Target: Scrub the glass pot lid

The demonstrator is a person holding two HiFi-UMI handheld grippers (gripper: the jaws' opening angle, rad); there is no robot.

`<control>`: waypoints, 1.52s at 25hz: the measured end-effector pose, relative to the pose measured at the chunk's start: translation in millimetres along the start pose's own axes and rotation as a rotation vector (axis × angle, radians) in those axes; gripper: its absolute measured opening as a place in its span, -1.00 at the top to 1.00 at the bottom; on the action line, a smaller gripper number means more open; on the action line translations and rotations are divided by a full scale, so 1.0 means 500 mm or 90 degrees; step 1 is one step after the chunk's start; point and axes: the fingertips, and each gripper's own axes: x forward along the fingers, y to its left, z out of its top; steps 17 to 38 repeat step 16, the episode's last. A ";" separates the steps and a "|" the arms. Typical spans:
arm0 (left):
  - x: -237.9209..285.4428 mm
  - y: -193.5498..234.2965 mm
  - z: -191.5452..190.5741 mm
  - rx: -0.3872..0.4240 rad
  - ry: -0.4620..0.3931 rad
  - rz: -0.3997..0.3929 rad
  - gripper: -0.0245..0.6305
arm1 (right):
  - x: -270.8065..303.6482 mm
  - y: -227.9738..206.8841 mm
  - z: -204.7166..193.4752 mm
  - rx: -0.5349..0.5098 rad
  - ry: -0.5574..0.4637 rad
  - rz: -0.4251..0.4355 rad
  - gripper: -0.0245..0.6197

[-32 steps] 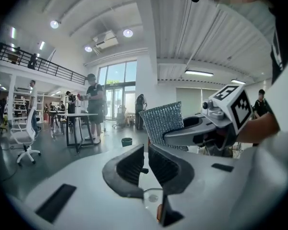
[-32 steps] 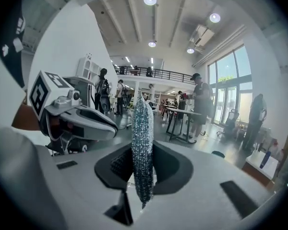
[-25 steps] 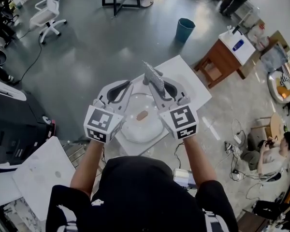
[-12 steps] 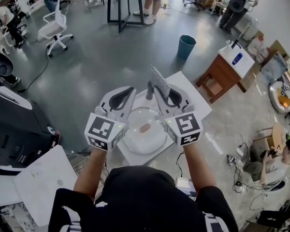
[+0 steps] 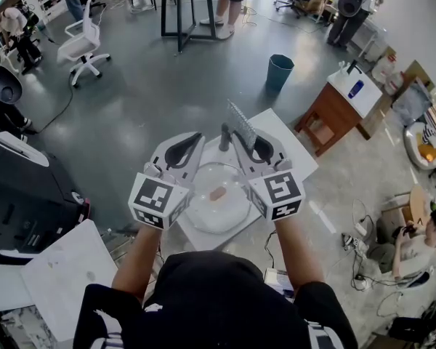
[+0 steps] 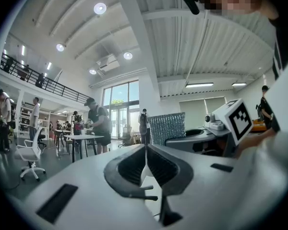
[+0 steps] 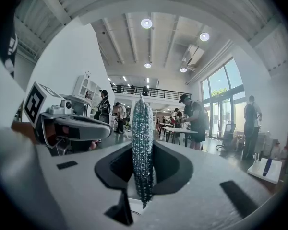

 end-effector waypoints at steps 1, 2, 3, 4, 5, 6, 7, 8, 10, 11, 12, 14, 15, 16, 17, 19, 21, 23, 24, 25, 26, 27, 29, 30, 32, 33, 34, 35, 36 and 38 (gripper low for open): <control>0.000 -0.002 0.000 -0.003 0.004 0.000 0.89 | 0.000 0.002 -0.003 0.000 0.001 0.001 0.71; -0.001 -0.004 0.000 -0.006 0.010 -0.001 0.89 | 0.000 0.003 -0.005 0.001 0.002 0.002 0.71; -0.001 -0.005 -0.002 -0.007 0.013 -0.001 0.89 | 0.000 0.004 -0.007 0.001 0.003 0.002 0.71; 0.000 -0.004 -0.004 -0.006 0.011 -0.001 0.89 | 0.000 0.005 -0.008 0.001 0.004 0.003 0.71; 0.001 -0.004 -0.004 -0.005 0.008 -0.002 0.89 | 0.000 0.005 -0.009 0.001 0.004 0.003 0.71; 0.002 -0.005 -0.003 -0.007 0.008 -0.003 0.89 | 0.000 0.005 -0.009 0.001 0.004 0.004 0.71; 0.004 -0.007 -0.002 -0.009 0.010 -0.004 0.89 | 0.000 0.004 -0.008 0.001 0.005 0.005 0.71; 0.004 -0.008 -0.002 -0.009 0.011 -0.004 0.89 | 0.000 0.003 -0.008 0.001 0.004 0.005 0.71; 0.005 -0.007 -0.005 -0.004 0.002 -0.004 0.89 | -0.002 0.002 -0.008 0.001 0.004 0.004 0.71; 0.005 -0.007 -0.004 -0.001 -0.001 -0.004 0.89 | -0.003 0.001 -0.008 0.001 0.003 0.004 0.71; 0.004 -0.007 -0.003 0.001 -0.002 -0.003 0.89 | -0.003 0.001 -0.008 0.001 0.003 0.004 0.71; 0.002 -0.009 -0.001 0.001 0.001 -0.004 0.89 | -0.003 0.002 -0.008 0.001 0.004 0.004 0.71; 0.001 -0.010 0.000 -0.001 0.003 -0.005 0.89 | -0.002 0.002 -0.008 0.001 0.004 0.004 0.71; 0.000 -0.012 0.002 -0.003 0.006 -0.007 0.89 | -0.002 0.002 -0.008 0.001 0.004 0.004 0.71; 0.000 -0.012 0.002 -0.003 0.006 -0.007 0.89 | -0.002 0.002 -0.008 0.001 0.004 0.004 0.71; 0.000 -0.012 0.002 -0.003 0.006 -0.007 0.89 | -0.002 0.002 -0.008 0.001 0.004 0.004 0.71; 0.000 -0.012 0.002 -0.003 0.006 -0.007 0.89 | -0.002 0.002 -0.008 0.001 0.004 0.004 0.71; 0.000 -0.012 0.002 -0.003 0.006 -0.007 0.89 | -0.002 0.002 -0.008 0.001 0.004 0.004 0.71; 0.000 -0.012 0.002 -0.003 0.006 -0.007 0.89 | -0.002 0.002 -0.008 0.001 0.004 0.004 0.71; 0.000 -0.012 0.002 -0.003 0.006 -0.007 0.89 | -0.002 0.002 -0.008 0.001 0.004 0.004 0.71; 0.000 -0.012 0.002 -0.003 0.006 -0.007 0.89 | -0.002 0.002 -0.008 0.001 0.004 0.004 0.71; 0.000 -0.012 0.002 -0.003 0.006 -0.007 0.89 | -0.002 0.002 -0.008 0.001 0.004 0.004 0.71; 0.000 -0.012 0.002 -0.003 0.006 -0.007 0.89 | -0.002 0.002 -0.008 0.001 0.004 0.004 0.71; 0.000 -0.012 0.002 -0.003 0.006 -0.007 0.89 | -0.002 0.002 -0.008 0.001 0.004 0.004 0.71; 0.000 -0.012 0.002 -0.003 0.006 -0.007 0.89 | -0.002 0.002 -0.008 0.001 0.004 0.004 0.71; 0.000 -0.012 0.002 -0.003 0.006 -0.007 0.89 | -0.002 0.002 -0.008 0.001 0.004 0.004 0.71; 0.000 -0.012 0.002 -0.003 0.006 -0.007 0.89 | -0.002 0.002 -0.008 0.001 0.004 0.004 0.71; 0.000 -0.012 0.002 -0.003 0.006 -0.007 0.89 | -0.002 0.002 -0.008 0.001 0.004 0.004 0.71; 0.000 -0.012 0.002 -0.003 0.006 -0.007 0.89 | -0.002 0.002 -0.008 0.001 0.004 0.004 0.71; 0.000 -0.012 0.002 -0.003 0.006 -0.007 0.89 | -0.002 0.002 -0.008 0.001 0.004 0.004 0.71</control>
